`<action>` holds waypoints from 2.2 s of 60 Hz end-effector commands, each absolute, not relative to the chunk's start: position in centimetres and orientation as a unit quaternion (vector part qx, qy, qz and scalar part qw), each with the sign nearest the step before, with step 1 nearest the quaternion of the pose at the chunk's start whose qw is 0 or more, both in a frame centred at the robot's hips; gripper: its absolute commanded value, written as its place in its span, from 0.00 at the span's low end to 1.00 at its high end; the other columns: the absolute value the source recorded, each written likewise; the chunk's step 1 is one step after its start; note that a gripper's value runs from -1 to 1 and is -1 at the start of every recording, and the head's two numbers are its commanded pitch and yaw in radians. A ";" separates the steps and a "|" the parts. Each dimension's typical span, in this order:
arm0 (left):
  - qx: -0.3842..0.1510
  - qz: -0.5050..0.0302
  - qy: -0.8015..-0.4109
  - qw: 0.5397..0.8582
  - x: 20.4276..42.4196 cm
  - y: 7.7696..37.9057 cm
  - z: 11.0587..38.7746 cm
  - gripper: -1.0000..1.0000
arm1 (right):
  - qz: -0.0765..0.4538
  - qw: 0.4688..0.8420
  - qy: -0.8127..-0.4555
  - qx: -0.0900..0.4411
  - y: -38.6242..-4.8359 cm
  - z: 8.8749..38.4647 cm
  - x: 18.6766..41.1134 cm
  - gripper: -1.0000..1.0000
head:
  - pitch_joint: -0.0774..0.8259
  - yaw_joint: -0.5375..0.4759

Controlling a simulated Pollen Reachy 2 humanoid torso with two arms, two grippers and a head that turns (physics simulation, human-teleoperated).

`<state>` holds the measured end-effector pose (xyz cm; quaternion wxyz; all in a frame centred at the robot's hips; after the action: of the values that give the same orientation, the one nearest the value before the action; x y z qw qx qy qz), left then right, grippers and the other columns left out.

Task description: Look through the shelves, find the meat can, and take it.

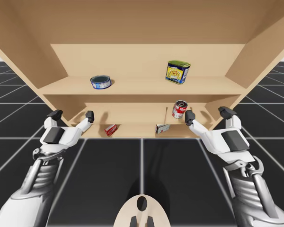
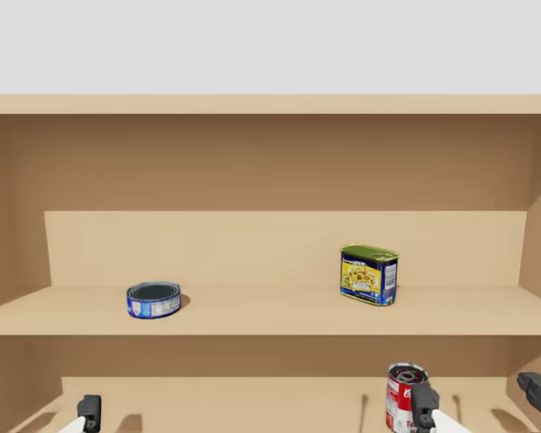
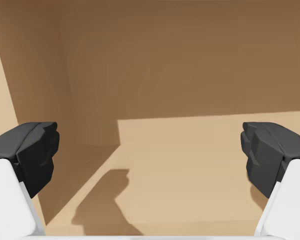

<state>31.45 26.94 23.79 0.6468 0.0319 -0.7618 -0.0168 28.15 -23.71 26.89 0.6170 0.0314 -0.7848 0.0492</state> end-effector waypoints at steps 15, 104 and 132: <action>0.035 -0.017 -0.762 0.647 31.5 27.0 23.7 0.00 | 0.050 0.616 -0.785 0.035 -23.5 26.9 28.1 0.00 | 0.17 0.46; 0.028 -0.011 -0.762 0.647 31.1 27.4 24.1 0.00 | 0.145 0.704 -0.683 0.134 -20.1 41.7 35.5 0.00 | 0.26 0.34; 0.027 -0.008 -0.764 0.645 31.0 27.5 24.2 0.00 | 0.140 0.730 -0.657 0.122 -19.5 39.7 42.0 0.00 | 0.28 0.35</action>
<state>31.07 27.44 24.18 0.6457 0.0268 -0.7631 -0.0089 40.33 -19.74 40.13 0.7106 0.1378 -0.6736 0.1497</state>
